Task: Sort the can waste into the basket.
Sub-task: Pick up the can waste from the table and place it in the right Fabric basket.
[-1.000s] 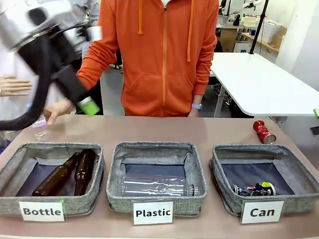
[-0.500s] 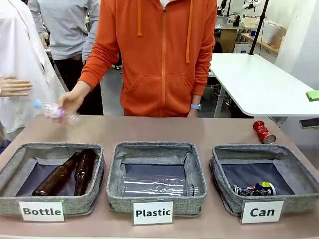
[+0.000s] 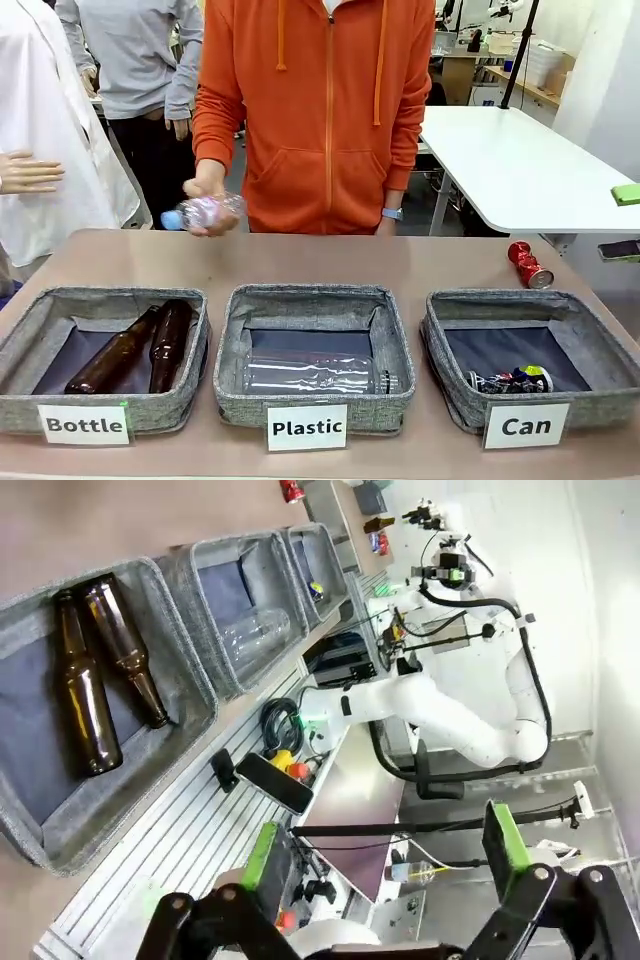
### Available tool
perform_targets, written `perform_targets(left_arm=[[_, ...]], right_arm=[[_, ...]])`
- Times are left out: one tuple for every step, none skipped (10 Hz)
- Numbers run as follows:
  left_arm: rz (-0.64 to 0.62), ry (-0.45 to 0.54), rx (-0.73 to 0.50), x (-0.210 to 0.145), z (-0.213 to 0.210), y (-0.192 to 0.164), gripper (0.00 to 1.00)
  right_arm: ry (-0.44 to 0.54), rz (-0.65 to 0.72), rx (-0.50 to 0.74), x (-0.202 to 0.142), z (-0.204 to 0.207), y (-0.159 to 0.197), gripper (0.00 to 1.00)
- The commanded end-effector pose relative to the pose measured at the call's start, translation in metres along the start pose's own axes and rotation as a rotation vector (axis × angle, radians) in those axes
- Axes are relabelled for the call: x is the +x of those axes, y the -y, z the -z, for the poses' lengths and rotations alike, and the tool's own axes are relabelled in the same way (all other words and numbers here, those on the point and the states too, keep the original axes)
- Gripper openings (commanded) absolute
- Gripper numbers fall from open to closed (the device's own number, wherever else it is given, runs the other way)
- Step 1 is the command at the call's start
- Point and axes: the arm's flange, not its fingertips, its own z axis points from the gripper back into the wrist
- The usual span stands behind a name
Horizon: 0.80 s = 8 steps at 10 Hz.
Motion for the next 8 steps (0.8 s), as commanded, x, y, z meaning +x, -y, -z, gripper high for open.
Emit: perform_targets(left_arm=[[0.002,-0.019,0.035,-0.0004,0.0021,0.0079,1.0],[0.002,-0.019,0.035,-0.0004,0.0021,0.0079,1.0],[0.002,-0.019,0.035,-0.0004,0.0021,0.0079,1.0],[0.002,-0.019,0.035,-0.0004,0.0021,0.0079,1.0],[0.002,-0.019,0.035,-0.0004,0.0021,0.0079,1.0],[0.002,-0.019,0.035,-0.0004,0.0021,0.0079,1.0],[0.002,-0.019,0.035,-0.0004,0.0021,0.0079,1.0],[0.002,-0.019,0.035,-0.0004,0.0021,0.0079,1.0]], right_arm=[[0.002,-0.008,0.0,-0.001,-0.0008,-0.0027,1.0],[0.002,-0.008,0.0,-0.001,-0.0008,-0.0027,1.0],[0.002,-0.008,0.0,-0.001,-0.0008,-0.0027,1.0],[0.002,-0.008,0.0,-0.001,-0.0008,-0.0027,1.0],[0.002,-0.008,0.0,-0.001,-0.0008,-0.0027,1.0],[0.002,-0.008,0.0,-0.001,-0.0008,-0.0027,1.0],[0.002,-0.008,0.0,-0.001,-0.0008,-0.0027,1.0],[0.002,-0.008,0.0,-0.001,-0.0008,-0.0027,1.0]])
